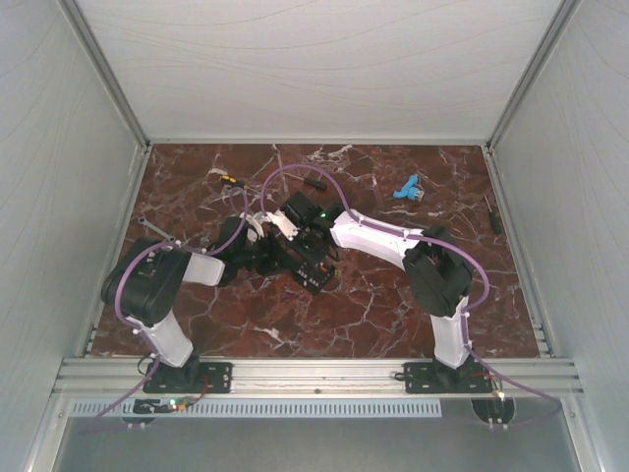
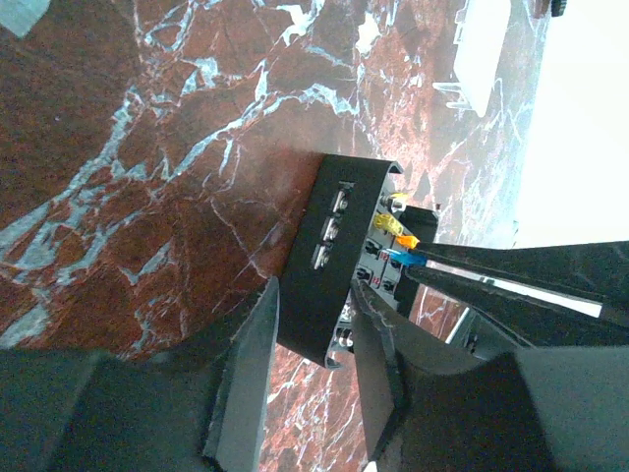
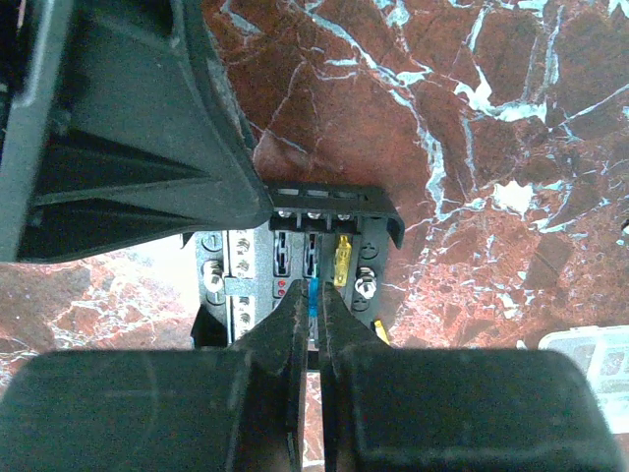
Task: Snap on the fuse box
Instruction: Install the fuse at the fuse box base.
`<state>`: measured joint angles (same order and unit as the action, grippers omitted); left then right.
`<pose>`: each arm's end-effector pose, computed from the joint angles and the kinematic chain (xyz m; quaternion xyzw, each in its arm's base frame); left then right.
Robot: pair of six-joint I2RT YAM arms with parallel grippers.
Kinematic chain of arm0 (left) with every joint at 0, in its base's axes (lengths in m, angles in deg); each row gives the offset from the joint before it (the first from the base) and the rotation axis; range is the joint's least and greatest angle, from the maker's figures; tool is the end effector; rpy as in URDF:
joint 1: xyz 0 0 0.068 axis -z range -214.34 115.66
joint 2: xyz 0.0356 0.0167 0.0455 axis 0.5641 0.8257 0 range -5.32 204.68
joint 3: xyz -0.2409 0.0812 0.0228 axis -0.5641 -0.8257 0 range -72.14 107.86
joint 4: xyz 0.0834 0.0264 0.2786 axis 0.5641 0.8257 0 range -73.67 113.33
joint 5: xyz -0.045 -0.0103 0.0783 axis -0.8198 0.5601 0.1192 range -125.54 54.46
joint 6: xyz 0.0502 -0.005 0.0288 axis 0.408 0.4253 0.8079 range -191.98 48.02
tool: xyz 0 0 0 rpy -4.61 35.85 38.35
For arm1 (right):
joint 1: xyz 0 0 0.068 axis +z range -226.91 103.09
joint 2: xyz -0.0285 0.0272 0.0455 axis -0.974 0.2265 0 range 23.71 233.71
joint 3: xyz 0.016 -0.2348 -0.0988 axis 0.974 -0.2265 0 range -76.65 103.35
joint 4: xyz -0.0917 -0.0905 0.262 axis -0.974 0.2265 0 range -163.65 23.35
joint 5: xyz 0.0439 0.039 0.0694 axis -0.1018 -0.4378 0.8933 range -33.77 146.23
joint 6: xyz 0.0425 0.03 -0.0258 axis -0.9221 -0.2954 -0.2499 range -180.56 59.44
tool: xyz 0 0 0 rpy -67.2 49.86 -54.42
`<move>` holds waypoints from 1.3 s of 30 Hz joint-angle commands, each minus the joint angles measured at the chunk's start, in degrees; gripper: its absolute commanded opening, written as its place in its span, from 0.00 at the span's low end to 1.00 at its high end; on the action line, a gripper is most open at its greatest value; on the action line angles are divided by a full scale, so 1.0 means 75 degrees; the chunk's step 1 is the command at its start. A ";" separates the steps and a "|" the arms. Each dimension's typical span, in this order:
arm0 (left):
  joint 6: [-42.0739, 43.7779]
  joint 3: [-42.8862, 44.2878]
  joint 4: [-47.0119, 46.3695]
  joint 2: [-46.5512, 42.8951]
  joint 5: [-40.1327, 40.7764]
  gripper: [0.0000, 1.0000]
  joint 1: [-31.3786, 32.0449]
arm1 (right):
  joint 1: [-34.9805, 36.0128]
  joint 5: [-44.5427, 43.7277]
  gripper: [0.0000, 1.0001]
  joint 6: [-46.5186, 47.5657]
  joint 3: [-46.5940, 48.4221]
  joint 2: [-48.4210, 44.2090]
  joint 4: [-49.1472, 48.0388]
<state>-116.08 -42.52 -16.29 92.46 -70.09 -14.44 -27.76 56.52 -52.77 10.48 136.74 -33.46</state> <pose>0.2743 -0.1244 0.0589 -0.0451 0.8587 -0.4555 0.2307 0.2868 0.3320 0.1668 -0.4668 0.8598 0.0755 0.1929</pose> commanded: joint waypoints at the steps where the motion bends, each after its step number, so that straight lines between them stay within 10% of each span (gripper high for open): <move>1: 0.0216 0.0132 -0.0027 -0.0097 0.0048 0.38 0.0016 | 0.0039 -0.0035 0.00 0.0012 0.0286 -0.0128 0.0120; 39: 0.0398 -0.0610 0.0457 -0.1448 0.0475 0.53 -0.0028 | 0.0100 0.0078 0.00 0.0009 0.0605 0.0328 0.0398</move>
<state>-114.11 -47.52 -12.12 83.00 -67.18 -14.46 -27.42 57.38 -52.77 13.54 138.73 -31.50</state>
